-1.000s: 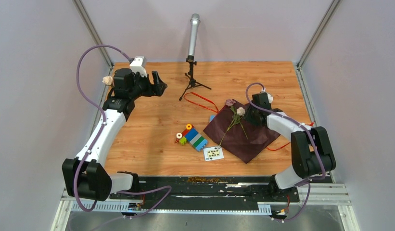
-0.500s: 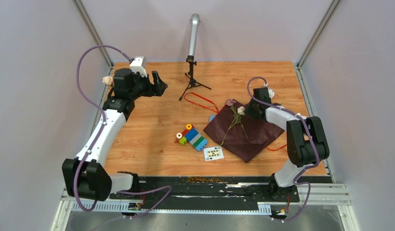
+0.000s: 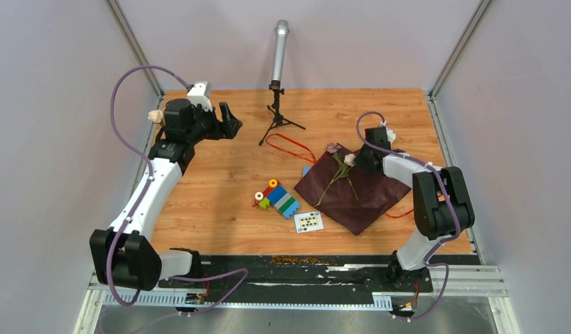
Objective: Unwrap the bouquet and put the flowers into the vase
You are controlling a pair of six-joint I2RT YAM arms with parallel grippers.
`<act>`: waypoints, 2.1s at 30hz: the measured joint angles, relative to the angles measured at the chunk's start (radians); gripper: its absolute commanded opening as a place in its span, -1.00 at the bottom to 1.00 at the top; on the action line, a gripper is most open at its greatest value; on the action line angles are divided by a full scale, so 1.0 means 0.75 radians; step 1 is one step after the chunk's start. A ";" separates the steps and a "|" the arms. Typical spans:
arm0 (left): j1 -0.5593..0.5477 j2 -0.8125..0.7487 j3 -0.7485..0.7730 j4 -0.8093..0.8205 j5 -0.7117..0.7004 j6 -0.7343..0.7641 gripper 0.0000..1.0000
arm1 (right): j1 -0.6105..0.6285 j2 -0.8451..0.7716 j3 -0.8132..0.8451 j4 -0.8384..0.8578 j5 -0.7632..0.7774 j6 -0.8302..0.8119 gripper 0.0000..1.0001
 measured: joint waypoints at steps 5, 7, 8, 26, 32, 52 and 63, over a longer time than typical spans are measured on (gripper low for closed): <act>0.000 0.000 0.000 0.000 0.001 -0.001 0.78 | 0.000 0.000 0.000 0.001 0.003 0.005 -0.88; 0.000 0.000 0.000 0.000 0.001 -0.001 0.78 | 0.000 0.000 0.000 0.001 0.003 0.005 -0.96; 0.000 0.000 0.000 0.000 0.001 0.000 0.78 | 0.000 0.000 0.000 0.001 0.003 0.005 -1.00; 0.000 0.000 0.000 0.001 0.025 -0.001 0.77 | 0.000 -0.240 -0.079 0.001 0.163 0.012 -1.00; -0.011 0.000 0.000 -0.001 0.026 -0.001 0.76 | 0.001 -0.384 -0.178 0.014 0.278 -0.068 -1.00; -0.110 0.000 0.000 0.000 0.030 0.005 0.77 | 0.112 -0.897 -0.502 0.539 0.495 -0.496 -1.00; -0.343 0.038 -0.031 0.113 0.146 -0.072 0.76 | 0.316 -0.628 -0.504 0.637 0.587 -0.472 -1.00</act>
